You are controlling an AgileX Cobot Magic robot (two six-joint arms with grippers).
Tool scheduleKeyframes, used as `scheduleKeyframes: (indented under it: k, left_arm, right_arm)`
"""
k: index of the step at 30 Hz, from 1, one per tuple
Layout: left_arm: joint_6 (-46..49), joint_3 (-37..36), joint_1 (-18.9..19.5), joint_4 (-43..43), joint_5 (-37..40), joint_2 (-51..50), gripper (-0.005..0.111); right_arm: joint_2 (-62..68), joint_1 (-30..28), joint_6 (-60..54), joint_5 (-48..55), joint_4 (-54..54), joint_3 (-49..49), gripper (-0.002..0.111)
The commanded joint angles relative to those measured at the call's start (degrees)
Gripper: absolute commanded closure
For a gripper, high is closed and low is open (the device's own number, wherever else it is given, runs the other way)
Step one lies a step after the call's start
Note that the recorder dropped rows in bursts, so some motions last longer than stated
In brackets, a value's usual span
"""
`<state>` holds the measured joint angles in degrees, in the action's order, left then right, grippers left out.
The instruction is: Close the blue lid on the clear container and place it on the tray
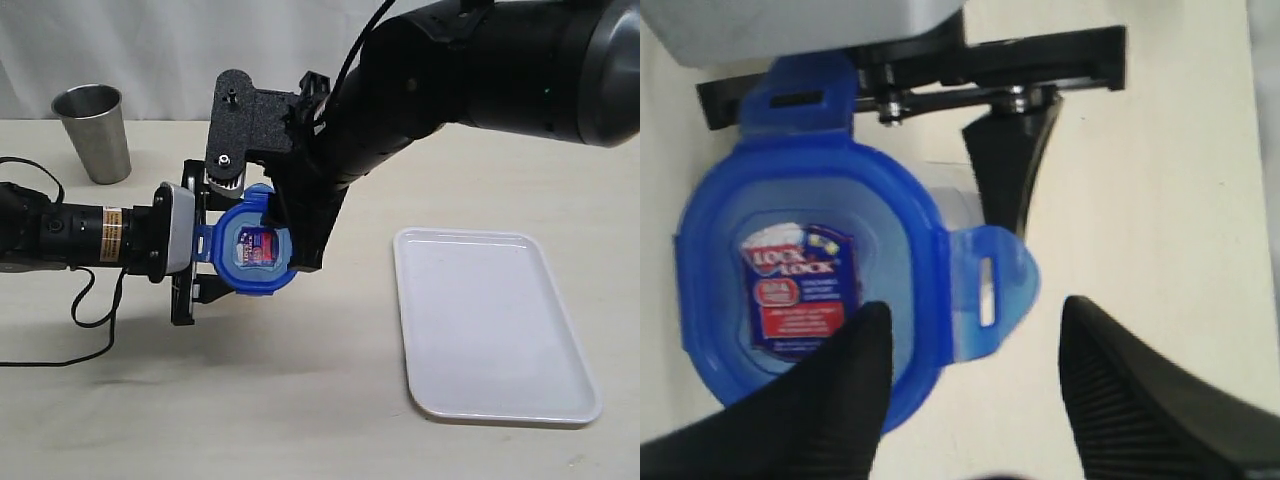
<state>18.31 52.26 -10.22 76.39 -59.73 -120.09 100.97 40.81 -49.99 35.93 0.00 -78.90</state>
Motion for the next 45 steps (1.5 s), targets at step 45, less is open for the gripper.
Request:
scheduleKeyframes:
  k: [45]
  left_arm:
    - [-10.48,-0.07,-0.44,1.9,-5.15,0.61,0.107]
  right_arm:
    - [11.83,2.33,-0.04,17.11,4.64,-10.05,0.067]
